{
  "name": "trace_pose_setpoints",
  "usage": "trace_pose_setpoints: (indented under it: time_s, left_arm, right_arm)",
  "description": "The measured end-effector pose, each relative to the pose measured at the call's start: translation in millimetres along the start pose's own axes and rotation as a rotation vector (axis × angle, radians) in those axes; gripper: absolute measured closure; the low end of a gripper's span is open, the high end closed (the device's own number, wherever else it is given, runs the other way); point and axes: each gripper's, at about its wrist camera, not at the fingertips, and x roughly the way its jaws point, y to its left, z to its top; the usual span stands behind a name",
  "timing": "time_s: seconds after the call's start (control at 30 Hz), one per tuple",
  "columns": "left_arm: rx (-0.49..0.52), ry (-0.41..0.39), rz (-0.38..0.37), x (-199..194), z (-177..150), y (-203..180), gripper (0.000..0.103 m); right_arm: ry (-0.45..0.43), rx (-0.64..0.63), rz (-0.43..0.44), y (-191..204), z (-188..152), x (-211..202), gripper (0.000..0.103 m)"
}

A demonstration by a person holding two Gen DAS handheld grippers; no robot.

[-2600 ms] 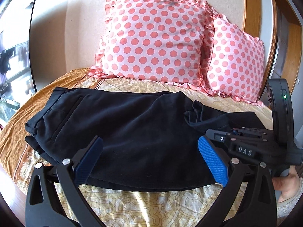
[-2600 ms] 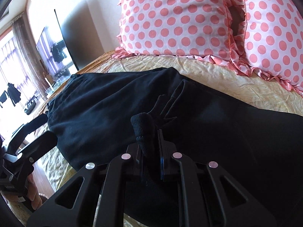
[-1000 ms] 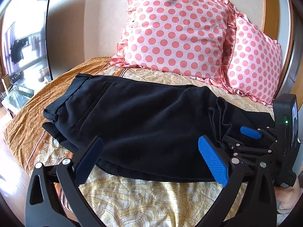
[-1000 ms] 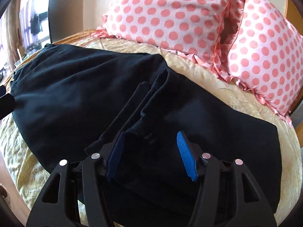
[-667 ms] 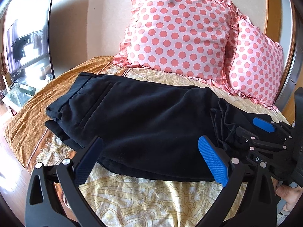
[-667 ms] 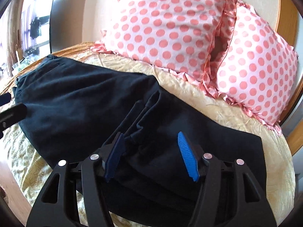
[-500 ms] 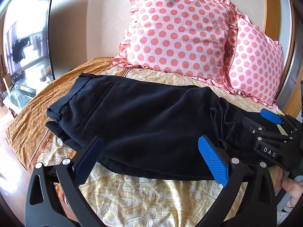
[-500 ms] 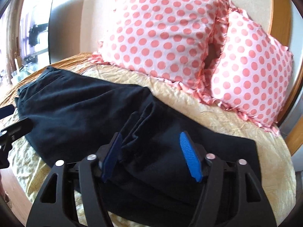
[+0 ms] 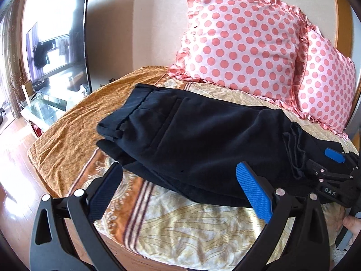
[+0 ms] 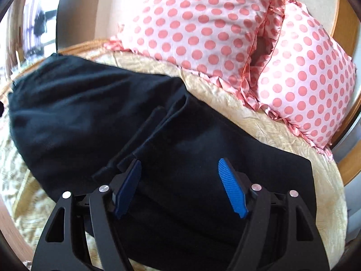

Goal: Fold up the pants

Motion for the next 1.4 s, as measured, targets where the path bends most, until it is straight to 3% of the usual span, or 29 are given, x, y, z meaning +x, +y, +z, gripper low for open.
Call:
trace_pose_setpoints:
  time_s: [0.1,0.2,0.3,0.47,0.6,0.77,0.97,1.07,1.13,1.3,1.4]
  left_arm:
    - [-0.145,0.046,-0.073,4.2,3.4,42.4,0.002]
    - [-0.237,0.071,-0.078,11.0,7.5,72.0,0.003]
    - [-0.27,0.098,-0.096,21.8,15.9,83.7,0.004]
    - [-0.337,0.201,-0.124,56.9,32.9,92.6,0.017]
    - [-0.391,0.28,-0.114,82.6,32.8,100.0,0.019]
    - [-0.454,0.27,-0.14,88.8,38.3,105.4,0.025]
    - [-0.396,0.229,-0.039,85.2,46.1,99.0,0.059]
    - [-0.403,0.214,-0.01,87.0,43.4,101.7,0.068]
    - [-0.377,0.183,0.018,81.8,43.7,97.6,0.075]
    - [-0.168,0.044,0.153,56.0,59.4,53.5,0.084]
    - [-0.074,-0.038,0.171,38.2,73.3,23.3,0.086]
  right_arm:
    - [-0.017,-0.006,0.033,6.1,3.9,-8.8,0.023]
    - [-0.035,-0.021,0.06,15.4,7.6,-14.0,0.022]
    - [-0.047,-0.048,0.079,25.9,9.2,-15.8,0.022]
    - [-0.05,-0.062,0.099,33.1,8.5,-16.4,0.022]
    - [-0.056,-0.052,0.098,30.1,8.3,-18.2,0.022]
    - [-0.053,-0.043,0.105,27.0,7.5,-15.6,0.021]
    - [-0.04,-0.044,0.12,29.7,4.7,-10.1,0.021]
    - [-0.041,-0.043,0.129,29.8,4.2,-9.6,0.021]
    - [-0.045,-0.045,0.131,29.3,3.8,-10.9,0.021]
    - [-0.056,-0.037,0.125,23.5,1.9,-15.4,0.021]
    - [-0.065,-0.032,0.104,16.8,-1.0,-19.0,0.021]
